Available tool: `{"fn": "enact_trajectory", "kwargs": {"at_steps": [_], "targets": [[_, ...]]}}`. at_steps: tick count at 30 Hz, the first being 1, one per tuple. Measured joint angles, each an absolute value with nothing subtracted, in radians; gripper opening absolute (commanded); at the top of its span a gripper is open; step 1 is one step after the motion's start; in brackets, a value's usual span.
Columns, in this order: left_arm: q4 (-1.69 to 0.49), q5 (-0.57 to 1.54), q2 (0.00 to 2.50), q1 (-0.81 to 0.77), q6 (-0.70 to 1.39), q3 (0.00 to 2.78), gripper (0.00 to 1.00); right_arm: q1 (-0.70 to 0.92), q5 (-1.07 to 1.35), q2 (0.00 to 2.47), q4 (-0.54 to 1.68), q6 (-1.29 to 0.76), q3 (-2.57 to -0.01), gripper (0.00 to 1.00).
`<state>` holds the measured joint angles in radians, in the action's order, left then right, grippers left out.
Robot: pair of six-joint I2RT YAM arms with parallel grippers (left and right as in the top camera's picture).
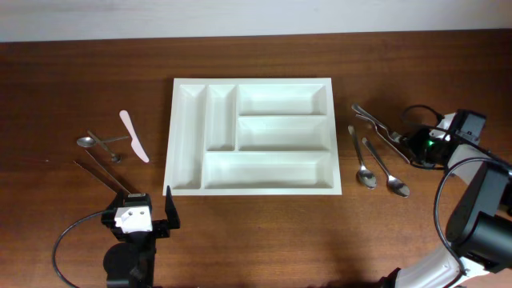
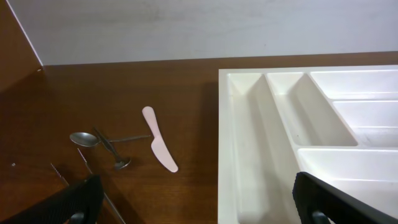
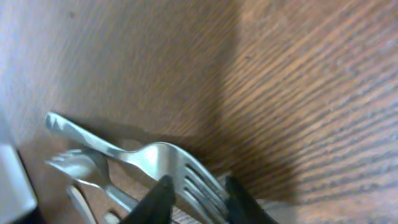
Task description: Pack container
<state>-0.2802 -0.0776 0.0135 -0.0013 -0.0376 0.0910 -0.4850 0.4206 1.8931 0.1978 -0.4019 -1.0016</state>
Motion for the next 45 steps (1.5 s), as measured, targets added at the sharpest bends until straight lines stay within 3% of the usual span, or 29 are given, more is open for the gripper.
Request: {"fn": "enact_trajectory", "kwargs": {"at_steps": [15,35,45], "targets": [[-0.280,-0.077,0.014,-0.001,-0.038,0.091,0.99,-0.484,0.527,1.897,0.185,-0.419,-1.030,0.04],[-0.280,-0.077,0.014,-0.001,-0.038,0.091,0.99,-0.484,0.553,1.897,0.356,-0.351,-1.322,0.04],[-0.280,-0.077,0.014,-0.001,-0.038,0.091,0.99,-0.448,0.756,1.898,0.368,-0.321,-1.414,0.04]]}}
